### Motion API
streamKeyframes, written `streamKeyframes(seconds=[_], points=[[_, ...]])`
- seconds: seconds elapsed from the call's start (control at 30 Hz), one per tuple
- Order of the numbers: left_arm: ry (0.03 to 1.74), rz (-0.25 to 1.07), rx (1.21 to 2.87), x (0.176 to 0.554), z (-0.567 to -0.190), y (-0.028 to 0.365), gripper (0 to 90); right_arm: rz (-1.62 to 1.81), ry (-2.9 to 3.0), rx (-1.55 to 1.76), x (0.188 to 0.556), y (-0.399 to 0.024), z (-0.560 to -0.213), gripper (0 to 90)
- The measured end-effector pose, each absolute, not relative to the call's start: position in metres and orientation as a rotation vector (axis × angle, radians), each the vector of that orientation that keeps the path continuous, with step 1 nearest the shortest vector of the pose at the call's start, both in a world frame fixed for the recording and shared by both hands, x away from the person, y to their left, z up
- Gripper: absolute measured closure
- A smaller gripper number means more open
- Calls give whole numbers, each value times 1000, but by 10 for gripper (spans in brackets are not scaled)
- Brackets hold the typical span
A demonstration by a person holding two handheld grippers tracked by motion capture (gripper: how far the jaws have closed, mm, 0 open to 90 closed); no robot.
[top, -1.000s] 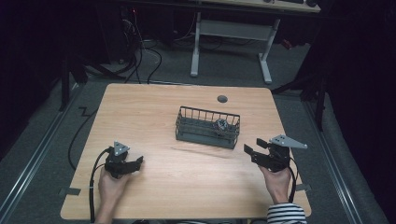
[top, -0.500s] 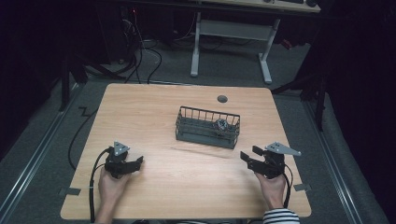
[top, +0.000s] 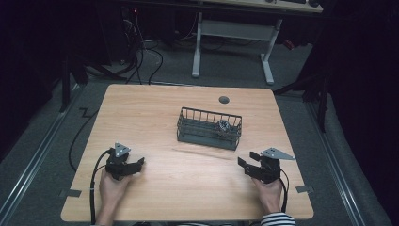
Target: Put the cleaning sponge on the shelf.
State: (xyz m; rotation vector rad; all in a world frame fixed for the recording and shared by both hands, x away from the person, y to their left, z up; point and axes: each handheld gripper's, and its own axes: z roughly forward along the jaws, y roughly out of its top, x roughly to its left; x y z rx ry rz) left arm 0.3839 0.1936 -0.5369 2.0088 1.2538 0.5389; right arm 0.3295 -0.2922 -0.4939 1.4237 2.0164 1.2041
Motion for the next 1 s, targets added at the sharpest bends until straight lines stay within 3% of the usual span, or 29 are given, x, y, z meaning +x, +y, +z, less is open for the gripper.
streamKeyframes(seconds=[1.0], points=[[1253,539,2009,384,-537,194,270,998,2127,1401,341,-269,-527,349]])
